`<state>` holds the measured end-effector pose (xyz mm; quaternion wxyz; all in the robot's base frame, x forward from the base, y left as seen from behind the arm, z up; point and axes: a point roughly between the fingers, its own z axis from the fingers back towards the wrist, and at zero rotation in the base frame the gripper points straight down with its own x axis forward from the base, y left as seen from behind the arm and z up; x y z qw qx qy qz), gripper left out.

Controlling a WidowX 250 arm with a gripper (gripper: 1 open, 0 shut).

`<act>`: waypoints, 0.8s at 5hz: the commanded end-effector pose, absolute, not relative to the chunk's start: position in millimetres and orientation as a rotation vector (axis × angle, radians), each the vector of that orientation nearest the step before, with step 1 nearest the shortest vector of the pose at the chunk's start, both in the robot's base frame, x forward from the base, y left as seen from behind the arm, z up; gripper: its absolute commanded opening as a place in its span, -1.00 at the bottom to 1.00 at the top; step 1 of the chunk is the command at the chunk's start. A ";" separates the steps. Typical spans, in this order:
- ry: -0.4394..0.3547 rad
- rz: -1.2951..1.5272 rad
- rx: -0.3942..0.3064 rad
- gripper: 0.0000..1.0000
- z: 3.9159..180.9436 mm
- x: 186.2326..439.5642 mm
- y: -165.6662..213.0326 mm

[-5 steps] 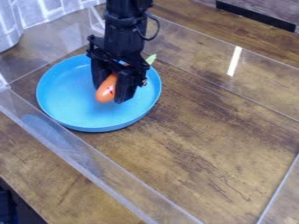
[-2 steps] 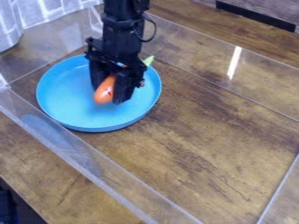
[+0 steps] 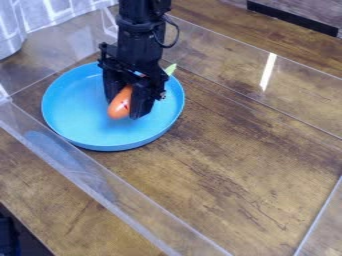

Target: Put the carrot in the blue tray

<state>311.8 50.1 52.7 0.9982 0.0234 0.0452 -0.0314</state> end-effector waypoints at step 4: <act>-0.013 -0.058 0.048 1.00 77.3 337.5 52.6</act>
